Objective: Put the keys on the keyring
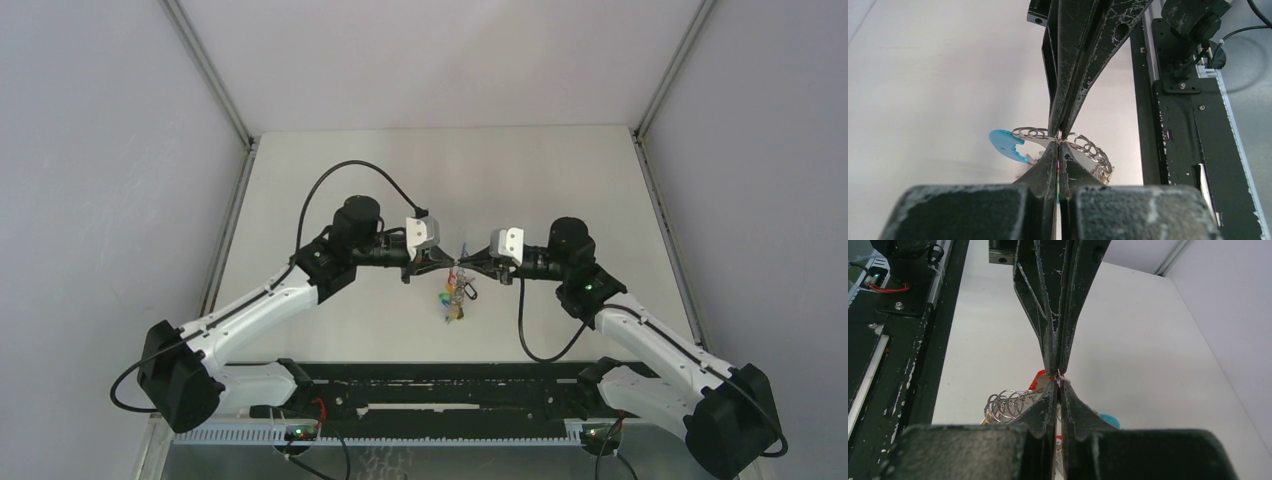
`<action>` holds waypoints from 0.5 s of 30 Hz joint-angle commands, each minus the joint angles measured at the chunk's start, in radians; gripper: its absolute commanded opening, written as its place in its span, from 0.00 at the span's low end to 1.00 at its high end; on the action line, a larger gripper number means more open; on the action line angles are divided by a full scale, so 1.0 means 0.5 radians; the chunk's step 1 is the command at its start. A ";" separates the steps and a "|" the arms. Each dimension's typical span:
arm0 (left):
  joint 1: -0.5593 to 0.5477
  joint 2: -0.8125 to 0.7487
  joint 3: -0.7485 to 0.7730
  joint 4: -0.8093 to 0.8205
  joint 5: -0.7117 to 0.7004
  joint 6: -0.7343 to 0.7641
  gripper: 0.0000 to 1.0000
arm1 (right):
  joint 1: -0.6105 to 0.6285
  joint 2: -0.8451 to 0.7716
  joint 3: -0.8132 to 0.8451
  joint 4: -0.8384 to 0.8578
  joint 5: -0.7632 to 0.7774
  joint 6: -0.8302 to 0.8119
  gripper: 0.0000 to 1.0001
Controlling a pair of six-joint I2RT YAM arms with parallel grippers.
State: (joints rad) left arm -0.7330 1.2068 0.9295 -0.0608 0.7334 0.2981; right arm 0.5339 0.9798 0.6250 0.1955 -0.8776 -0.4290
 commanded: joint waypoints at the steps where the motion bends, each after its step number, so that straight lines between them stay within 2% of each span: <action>1: -0.012 -0.103 -0.048 0.095 -0.041 -0.087 0.00 | -0.037 -0.068 0.015 0.268 -0.019 0.029 0.00; 15: -0.007 -0.163 -0.209 0.373 -0.097 -0.286 0.00 | -0.122 -0.102 -0.089 0.548 -0.059 0.223 0.00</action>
State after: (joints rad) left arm -0.7330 1.1484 0.8452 0.0399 0.6937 0.2020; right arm 0.4820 0.9649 0.5743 0.3420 -0.8825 -0.3534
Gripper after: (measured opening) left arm 0.006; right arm 0.006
